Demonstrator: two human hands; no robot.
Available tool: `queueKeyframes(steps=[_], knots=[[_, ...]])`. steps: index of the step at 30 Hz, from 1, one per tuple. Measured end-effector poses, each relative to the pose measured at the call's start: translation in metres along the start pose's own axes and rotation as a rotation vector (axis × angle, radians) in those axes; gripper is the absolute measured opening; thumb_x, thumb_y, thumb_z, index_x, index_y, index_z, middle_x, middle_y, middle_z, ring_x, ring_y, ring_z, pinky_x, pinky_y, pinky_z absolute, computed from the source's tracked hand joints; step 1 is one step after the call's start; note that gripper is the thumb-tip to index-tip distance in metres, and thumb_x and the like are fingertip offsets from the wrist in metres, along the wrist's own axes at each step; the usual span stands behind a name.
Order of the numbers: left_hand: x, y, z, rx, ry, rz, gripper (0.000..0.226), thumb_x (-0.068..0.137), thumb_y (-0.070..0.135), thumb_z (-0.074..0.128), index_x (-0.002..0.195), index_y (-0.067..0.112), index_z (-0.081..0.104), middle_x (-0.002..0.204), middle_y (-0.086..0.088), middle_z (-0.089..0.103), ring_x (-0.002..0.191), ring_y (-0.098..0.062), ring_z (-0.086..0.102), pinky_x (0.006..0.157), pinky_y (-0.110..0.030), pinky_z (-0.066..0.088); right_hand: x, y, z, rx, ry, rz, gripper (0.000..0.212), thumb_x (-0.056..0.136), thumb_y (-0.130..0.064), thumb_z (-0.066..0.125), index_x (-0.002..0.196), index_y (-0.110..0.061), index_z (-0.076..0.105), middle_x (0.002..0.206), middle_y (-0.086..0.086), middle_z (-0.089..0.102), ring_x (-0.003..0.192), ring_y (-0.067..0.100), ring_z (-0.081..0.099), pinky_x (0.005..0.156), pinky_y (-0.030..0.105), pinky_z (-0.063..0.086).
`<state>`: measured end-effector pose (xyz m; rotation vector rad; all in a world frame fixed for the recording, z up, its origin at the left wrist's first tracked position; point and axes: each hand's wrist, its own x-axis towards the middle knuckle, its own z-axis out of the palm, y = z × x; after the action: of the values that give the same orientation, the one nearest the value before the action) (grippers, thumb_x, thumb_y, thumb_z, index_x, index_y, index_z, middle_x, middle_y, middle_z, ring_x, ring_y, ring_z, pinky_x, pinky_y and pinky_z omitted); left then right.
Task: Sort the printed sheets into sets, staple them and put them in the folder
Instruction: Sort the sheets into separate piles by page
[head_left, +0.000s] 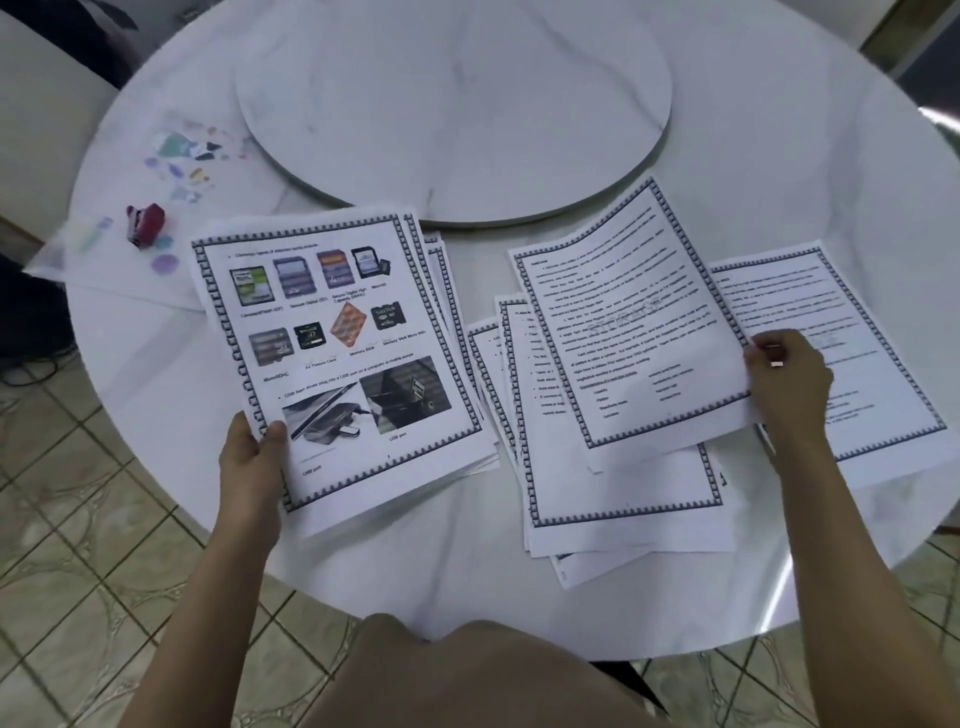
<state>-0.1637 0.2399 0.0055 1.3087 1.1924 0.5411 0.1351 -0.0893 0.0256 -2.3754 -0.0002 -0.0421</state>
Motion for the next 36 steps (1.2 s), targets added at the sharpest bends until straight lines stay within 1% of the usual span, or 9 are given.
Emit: queueKeyframes(steps=[2,7,13,16,22,26,29,33,36], knots=[[0.003,0.008,-0.004,-0.015,0.003,0.022,0.029,0.099,0.01,0.038,0.127,0.01,0.046,0.116,-0.004,0.056,0.102,-0.023,0.054,0.088,-0.035,0.043,0.007,-0.002,-0.003,0.083,0.031,0.06,0.023,0.09,-0.013,0.053,0.11,-0.003,0.06,0.103,0.016,0.064,0.09,0.024,0.056,0.073,0.028,0.041],[0.011,0.028,-0.011,-0.08,0.001,0.083,0.019,0.099,0.011,0.038,0.114,0.02,0.046,0.097,0.014,0.059,0.086,-0.005,0.058,0.064,-0.017,0.051,0.015,-0.012,-0.002,0.35,0.001,0.158,0.021,0.09,-0.014,0.053,0.11,-0.012,0.059,0.076,-0.008,0.056,0.061,0.003,0.051,0.044,0.011,0.04],[0.021,0.044,-0.023,-0.158,-0.002,0.114,0.023,0.099,0.012,0.039,0.108,0.028,0.052,0.098,0.017,0.062,0.081,0.003,0.062,0.062,-0.014,0.054,-0.007,-0.039,0.025,0.465,-0.126,0.161,0.008,0.091,-0.011,0.053,0.091,-0.018,0.056,0.073,-0.003,0.056,0.038,-0.003,0.048,0.032,0.014,0.032],[0.025,0.049,-0.028,-0.184,-0.009,0.131,0.028,0.099,0.01,0.038,0.096,0.032,0.055,0.09,0.019,0.066,0.075,0.006,0.066,0.062,-0.012,0.055,-0.023,-0.053,0.05,0.485,-0.203,0.171,0.017,0.09,-0.009,0.054,0.081,-0.024,0.056,0.073,-0.003,0.057,0.044,-0.005,0.05,0.04,0.017,0.037],[0.034,0.051,-0.04,-0.17,-0.021,0.147,0.029,0.099,0.009,0.038,0.098,0.033,0.054,0.101,0.014,0.063,0.084,0.001,0.063,0.066,-0.017,0.055,-0.062,-0.07,0.106,0.42,-0.358,0.172,0.007,0.091,-0.008,0.053,0.095,-0.012,0.055,0.079,0.0,0.059,0.063,0.012,0.052,0.045,0.017,0.041],[0.039,0.048,-0.048,-0.175,-0.015,0.122,0.027,0.099,0.011,0.038,0.1,0.033,0.054,0.104,0.013,0.063,0.089,-0.003,0.063,0.073,-0.022,0.056,-0.089,-0.08,0.135,0.324,-0.407,0.109,0.009,0.089,-0.008,0.055,0.096,-0.011,0.059,0.092,0.004,0.061,0.085,0.017,0.056,0.072,0.024,0.044],[0.043,0.046,-0.054,-0.176,-0.006,0.11,0.026,0.099,0.01,0.039,0.1,0.032,0.053,0.102,0.013,0.063,0.088,-0.003,0.062,0.072,-0.019,0.056,-0.104,-0.09,0.148,0.232,-0.421,0.013,0.018,0.089,-0.007,0.056,0.105,-0.004,0.062,0.092,0.004,0.06,0.086,0.015,0.055,0.074,0.018,0.039],[0.047,0.041,-0.054,-0.138,-0.01,0.096,0.025,0.099,0.009,0.038,0.103,0.03,0.052,0.101,0.012,0.062,0.084,0.0,0.062,0.067,-0.014,0.056,-0.107,-0.096,0.148,0.175,-0.404,-0.072,0.017,0.088,-0.005,0.056,0.104,-0.002,0.063,0.091,0.005,0.062,0.083,0.014,0.054,0.06,-0.003,0.035],[0.049,0.037,-0.05,-0.11,-0.021,0.072,0.024,0.099,0.009,0.038,0.102,0.029,0.053,0.099,0.012,0.061,0.085,-0.004,0.061,0.067,-0.022,0.055,-0.094,-0.09,0.132,0.134,-0.317,-0.098,0.019,0.087,-0.007,0.058,0.105,-0.002,0.065,0.099,0.013,0.065,0.085,0.015,0.056,0.076,0.008,0.04]])
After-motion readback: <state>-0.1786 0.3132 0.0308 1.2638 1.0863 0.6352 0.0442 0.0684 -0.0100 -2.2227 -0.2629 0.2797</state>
